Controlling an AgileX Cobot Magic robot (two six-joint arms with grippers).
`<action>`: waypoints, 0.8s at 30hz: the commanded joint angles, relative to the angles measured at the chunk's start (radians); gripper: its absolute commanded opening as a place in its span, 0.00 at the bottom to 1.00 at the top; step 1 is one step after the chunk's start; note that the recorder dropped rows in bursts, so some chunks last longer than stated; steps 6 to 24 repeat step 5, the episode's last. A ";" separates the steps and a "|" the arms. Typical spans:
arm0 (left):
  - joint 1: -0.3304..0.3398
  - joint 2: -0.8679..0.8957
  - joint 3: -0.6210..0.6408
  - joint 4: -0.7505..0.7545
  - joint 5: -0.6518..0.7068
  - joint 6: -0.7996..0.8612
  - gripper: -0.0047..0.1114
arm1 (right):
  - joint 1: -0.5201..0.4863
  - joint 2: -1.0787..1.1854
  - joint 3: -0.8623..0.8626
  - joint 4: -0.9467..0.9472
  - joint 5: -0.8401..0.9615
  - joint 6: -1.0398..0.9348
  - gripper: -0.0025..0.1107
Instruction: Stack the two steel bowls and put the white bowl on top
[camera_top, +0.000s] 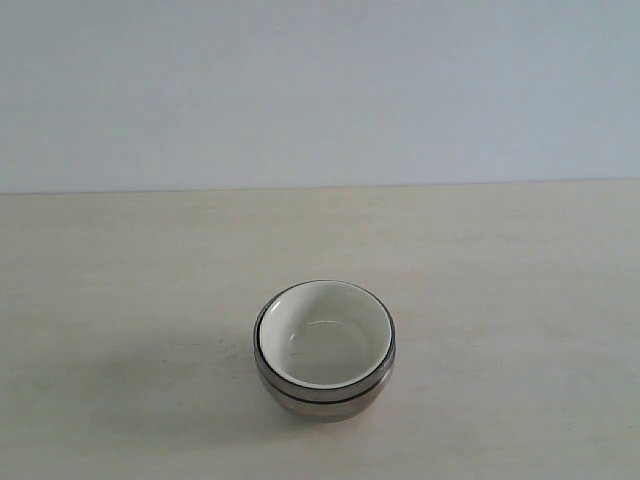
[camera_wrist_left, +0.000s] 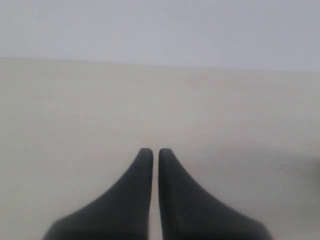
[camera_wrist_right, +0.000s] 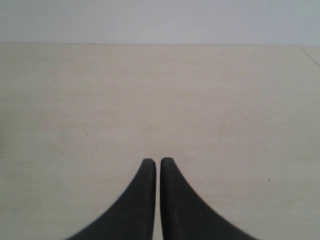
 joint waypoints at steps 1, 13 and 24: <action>-0.005 -0.003 0.003 0.000 -0.007 -0.005 0.07 | -0.002 -0.004 0.000 -0.002 -0.004 -0.007 0.02; -0.005 -0.003 0.003 0.000 -0.007 -0.005 0.07 | -0.002 -0.004 0.000 -0.002 -0.004 -0.007 0.02; -0.005 -0.003 0.003 0.000 -0.007 -0.005 0.07 | -0.002 -0.004 0.000 -0.002 -0.004 -0.007 0.02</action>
